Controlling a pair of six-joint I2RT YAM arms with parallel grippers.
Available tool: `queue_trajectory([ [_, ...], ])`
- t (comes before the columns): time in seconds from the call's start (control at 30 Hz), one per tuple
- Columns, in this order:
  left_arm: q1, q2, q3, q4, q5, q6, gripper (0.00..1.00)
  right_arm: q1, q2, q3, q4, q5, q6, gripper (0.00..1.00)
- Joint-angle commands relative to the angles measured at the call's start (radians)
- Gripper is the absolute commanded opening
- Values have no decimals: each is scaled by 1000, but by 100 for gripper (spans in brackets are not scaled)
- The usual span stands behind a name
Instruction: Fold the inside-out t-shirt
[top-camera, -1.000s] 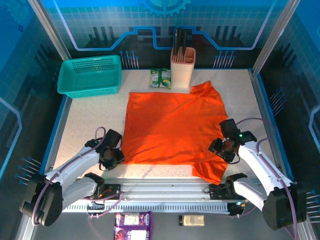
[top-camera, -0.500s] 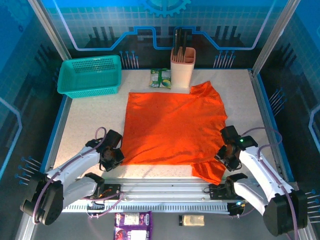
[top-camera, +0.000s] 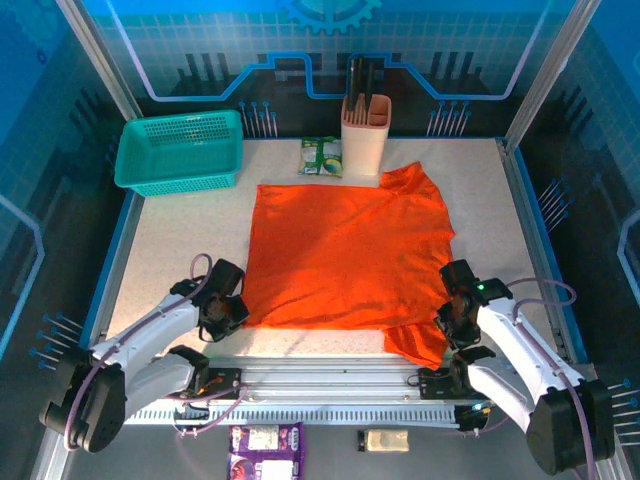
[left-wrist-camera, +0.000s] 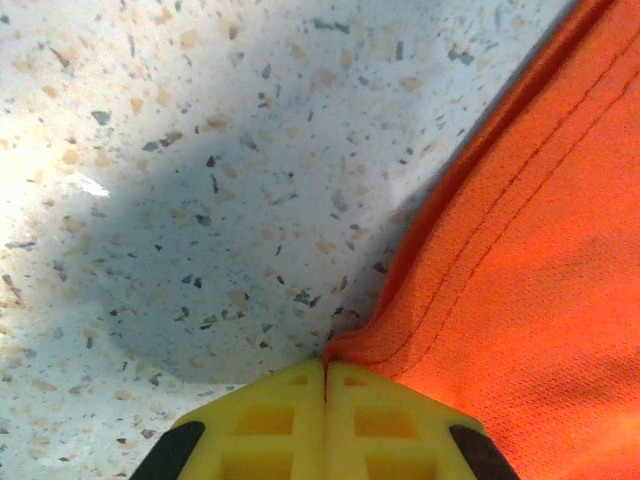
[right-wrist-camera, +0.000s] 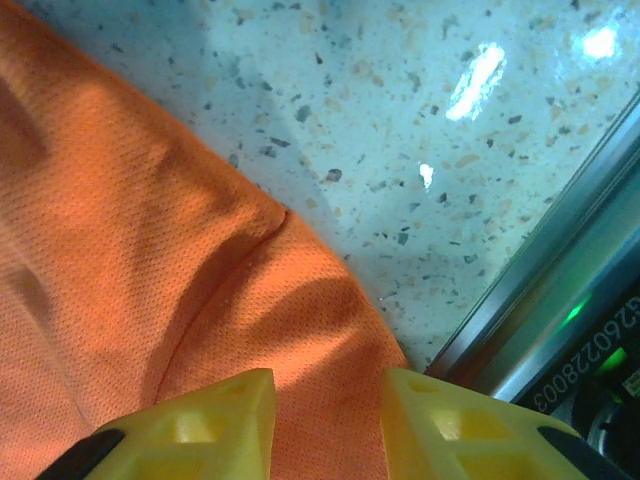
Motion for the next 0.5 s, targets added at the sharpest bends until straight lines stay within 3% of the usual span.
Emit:
queue_trajectory([
  [0.0, -9, -18, -4, 3, 9, -4, 0, -19, 2, -11, -65, 2, 72, 35],
  [0.27, -9, -4, -3, 16, 10, 0, 0, -33, 57, 25, -22, -30, 22, 35],
  [0.47, -1, 10, 8, 18, 7, 9, 0, 42, 38, 54, 21, -45, -53, 35],
])
